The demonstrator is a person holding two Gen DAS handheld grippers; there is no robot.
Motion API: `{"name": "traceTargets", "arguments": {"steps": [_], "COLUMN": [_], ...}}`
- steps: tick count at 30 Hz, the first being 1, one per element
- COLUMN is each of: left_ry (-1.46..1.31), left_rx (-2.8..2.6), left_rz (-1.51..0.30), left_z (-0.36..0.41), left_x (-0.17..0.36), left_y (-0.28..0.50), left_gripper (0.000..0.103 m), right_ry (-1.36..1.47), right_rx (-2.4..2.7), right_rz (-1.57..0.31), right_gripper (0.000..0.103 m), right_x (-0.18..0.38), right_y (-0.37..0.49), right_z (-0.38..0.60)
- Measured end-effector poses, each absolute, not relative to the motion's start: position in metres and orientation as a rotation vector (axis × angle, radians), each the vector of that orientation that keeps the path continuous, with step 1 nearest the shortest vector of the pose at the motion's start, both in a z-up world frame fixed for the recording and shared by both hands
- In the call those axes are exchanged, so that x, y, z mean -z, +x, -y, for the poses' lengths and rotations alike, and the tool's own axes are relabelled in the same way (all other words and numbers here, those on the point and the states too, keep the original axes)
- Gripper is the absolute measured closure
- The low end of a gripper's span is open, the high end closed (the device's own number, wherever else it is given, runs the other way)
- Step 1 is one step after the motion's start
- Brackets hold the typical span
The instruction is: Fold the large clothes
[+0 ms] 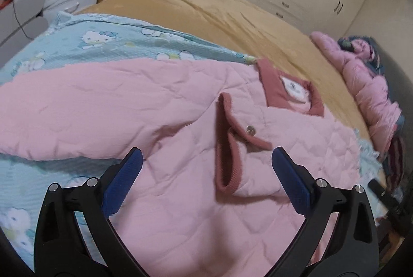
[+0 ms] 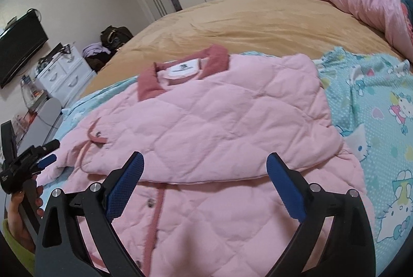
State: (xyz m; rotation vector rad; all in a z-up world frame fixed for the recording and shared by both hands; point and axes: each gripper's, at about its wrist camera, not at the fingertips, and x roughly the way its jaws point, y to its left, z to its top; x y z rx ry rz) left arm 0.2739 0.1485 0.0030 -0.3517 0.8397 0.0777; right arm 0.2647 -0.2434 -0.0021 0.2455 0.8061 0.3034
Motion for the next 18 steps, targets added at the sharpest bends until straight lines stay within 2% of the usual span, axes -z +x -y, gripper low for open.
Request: {"name": "traceTargets", "arguments": {"steps": [13,18], "left_ry": [-0.396,-0.431], "left_rx": [-0.161,-0.247], "left_rz": [-0.781,-0.795], "left_z": [-0.201,-0.229], "left_x": [-0.024,-0.018], "left_y": [0.243,0.237], "left_gripper": [0.009,0.009], "right_ry": [0.214,0.196], "right_rx": [-0.404,-0.458], "right_rz": [-0.731,-0.716], "right_gripper": [0.008,0.008], "right_x": [-0.037,-0.048], "right_y": [0.257,0.259], "right_z": [0.188,0.156]}}
